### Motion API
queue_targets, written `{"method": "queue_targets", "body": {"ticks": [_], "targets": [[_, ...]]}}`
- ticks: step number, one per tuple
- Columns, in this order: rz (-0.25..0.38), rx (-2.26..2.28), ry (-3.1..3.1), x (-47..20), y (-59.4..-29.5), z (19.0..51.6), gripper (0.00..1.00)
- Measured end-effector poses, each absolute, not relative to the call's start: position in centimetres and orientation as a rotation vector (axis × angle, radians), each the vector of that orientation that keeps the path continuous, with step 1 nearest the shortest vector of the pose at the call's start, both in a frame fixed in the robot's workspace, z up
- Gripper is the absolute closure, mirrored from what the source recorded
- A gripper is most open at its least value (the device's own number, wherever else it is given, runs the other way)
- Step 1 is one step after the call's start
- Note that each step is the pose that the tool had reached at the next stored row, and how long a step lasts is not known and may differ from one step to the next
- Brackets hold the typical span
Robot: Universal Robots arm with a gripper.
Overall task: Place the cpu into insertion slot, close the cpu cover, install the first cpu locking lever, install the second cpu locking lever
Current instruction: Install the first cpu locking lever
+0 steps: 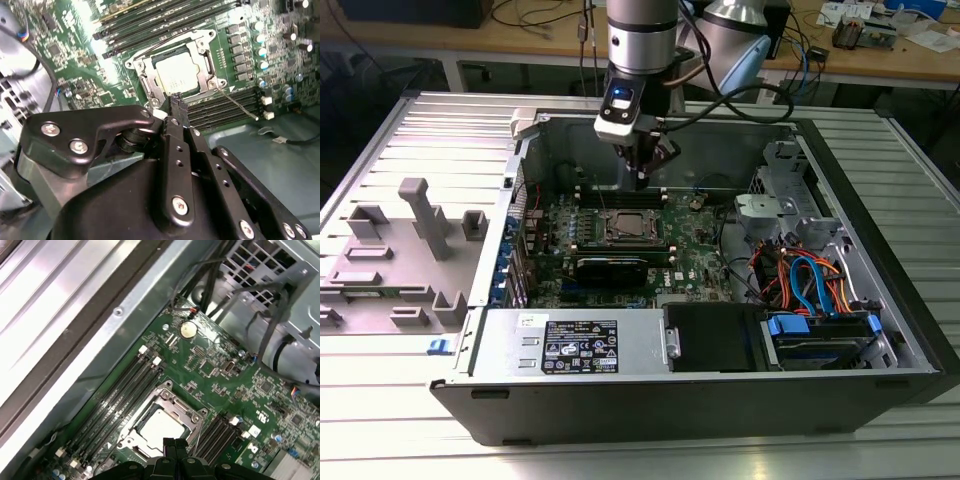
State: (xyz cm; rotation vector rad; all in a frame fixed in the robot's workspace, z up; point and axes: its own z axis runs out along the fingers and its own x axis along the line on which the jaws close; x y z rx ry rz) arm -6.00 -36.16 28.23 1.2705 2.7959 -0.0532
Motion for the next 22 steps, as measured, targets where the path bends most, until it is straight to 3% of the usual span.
{"method": "queue_targets", "body": {"ticks": [22], "targets": [[-0.026, 0.569, 3.012, -6.03, -36.16, 27.97, 0.89]]}}
